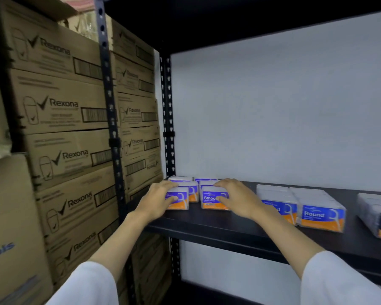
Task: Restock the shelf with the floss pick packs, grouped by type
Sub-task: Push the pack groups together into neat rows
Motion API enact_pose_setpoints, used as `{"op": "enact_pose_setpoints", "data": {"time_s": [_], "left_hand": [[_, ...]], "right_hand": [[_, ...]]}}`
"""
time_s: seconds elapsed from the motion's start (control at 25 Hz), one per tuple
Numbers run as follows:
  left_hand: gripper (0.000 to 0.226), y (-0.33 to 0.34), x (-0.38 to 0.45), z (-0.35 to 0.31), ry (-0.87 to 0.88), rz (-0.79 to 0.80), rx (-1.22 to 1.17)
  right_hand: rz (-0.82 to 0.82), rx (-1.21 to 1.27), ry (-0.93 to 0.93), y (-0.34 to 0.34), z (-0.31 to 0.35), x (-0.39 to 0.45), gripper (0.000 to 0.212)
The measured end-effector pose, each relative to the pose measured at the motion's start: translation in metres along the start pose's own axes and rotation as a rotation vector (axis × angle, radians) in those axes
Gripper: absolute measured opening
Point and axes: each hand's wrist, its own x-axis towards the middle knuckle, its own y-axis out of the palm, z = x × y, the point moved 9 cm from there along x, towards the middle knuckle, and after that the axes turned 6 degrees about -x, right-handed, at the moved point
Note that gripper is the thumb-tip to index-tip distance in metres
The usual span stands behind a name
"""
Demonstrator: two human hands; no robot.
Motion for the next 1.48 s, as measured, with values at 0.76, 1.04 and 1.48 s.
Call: {"op": "enact_pose_setpoints", "data": {"time_s": [0.76, 1.04, 1.48], "left_hand": [[0.052, 0.020, 0.013, -0.004, 0.123, 0.023, -0.149], [0.044, 0.000, 0.040, -0.011, 0.103, 0.092, -0.273], [0.067, 0.039, 0.046, 0.006, 0.085, 0.264, -0.305]], "right_hand": [[0.047, 0.152, 0.029, 0.017, -0.002, 0.009, 0.046], [-0.001, 0.337, 0.096, -0.003, -0.019, 0.035, 0.038], [0.318, 0.344, 0.189, 0.037, -0.041, 0.056, 0.040]]}}
